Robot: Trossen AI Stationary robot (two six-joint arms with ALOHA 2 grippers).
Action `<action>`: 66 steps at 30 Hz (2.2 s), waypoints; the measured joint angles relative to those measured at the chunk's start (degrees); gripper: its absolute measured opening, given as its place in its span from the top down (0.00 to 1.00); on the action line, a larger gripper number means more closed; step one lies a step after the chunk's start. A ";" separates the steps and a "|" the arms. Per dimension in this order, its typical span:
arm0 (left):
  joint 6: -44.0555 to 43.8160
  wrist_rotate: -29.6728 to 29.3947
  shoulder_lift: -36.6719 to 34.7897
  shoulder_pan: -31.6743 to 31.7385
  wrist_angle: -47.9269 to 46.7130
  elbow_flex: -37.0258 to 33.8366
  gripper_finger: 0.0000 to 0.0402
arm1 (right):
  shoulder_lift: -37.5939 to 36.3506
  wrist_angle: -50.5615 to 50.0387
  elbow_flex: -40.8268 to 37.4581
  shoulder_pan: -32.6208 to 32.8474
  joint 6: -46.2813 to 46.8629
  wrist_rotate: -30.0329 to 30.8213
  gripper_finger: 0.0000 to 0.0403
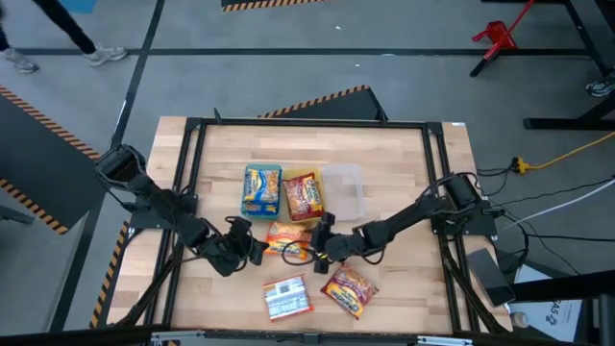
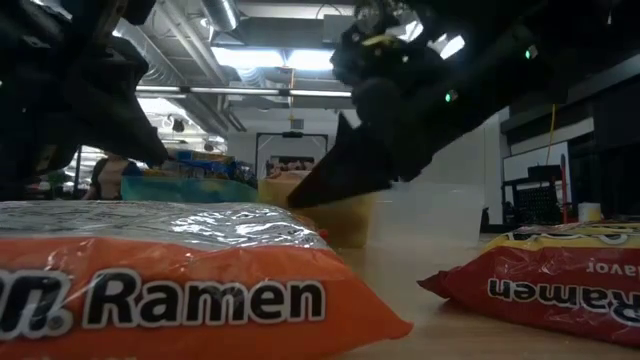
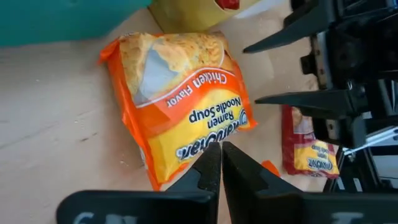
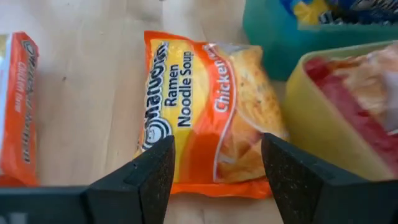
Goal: Sort Maruchan noodles
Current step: Put the orange bag into the white bin
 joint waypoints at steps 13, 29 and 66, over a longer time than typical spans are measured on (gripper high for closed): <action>-3.48 1.01 0.00 1.33 -12.14 0.00 0.81 | 4.27 -1.17 0.39 -0.36 4.57 -1.19 0.45; -1.90 3.15 -0.02 4.99 -2.83 0.00 0.59 | 4.24 -2.69 0.39 -0.36 4.50 -2.15 0.45; 5.45 6.74 12.85 10.04 23.78 0.00 0.77 | 3.72 -4.13 0.24 1.83 4.53 -2.46 0.45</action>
